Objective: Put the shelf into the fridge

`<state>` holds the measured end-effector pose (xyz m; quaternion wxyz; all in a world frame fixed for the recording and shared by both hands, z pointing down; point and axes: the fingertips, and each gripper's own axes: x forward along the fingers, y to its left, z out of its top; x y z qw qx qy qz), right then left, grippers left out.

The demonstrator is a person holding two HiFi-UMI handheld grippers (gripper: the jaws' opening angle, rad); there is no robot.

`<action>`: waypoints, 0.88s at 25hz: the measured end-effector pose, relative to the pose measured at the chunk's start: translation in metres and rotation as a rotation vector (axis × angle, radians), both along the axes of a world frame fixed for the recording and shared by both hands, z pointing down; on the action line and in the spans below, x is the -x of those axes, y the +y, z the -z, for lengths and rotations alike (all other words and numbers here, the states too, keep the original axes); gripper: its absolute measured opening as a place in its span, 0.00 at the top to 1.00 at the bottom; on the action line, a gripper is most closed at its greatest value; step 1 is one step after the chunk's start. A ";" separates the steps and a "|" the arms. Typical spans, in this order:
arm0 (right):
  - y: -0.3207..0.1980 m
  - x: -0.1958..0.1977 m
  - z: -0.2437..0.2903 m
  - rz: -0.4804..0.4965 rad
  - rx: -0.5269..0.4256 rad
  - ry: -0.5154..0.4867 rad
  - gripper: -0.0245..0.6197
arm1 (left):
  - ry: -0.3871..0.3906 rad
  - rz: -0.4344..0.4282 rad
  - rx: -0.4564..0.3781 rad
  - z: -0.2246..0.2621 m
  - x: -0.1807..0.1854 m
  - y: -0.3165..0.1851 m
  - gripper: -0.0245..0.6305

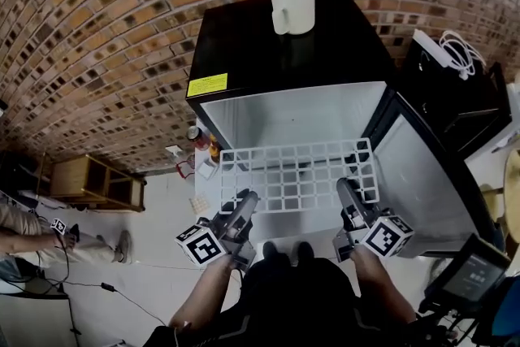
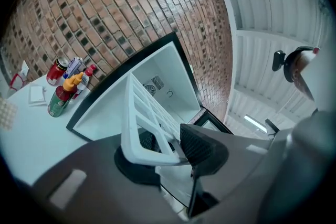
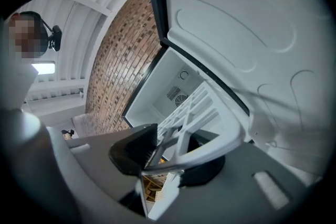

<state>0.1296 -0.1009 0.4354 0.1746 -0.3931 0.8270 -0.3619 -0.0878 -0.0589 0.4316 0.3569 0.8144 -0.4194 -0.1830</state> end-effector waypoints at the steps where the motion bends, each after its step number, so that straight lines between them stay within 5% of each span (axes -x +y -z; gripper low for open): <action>1: -0.001 0.002 -0.004 -0.011 0.011 -0.002 0.76 | -0.005 -0.013 0.005 -0.002 0.002 -0.003 0.80; 22: -0.016 0.015 -0.050 -0.079 0.109 0.020 0.76 | 0.071 -0.131 0.051 -0.060 0.009 -0.031 0.80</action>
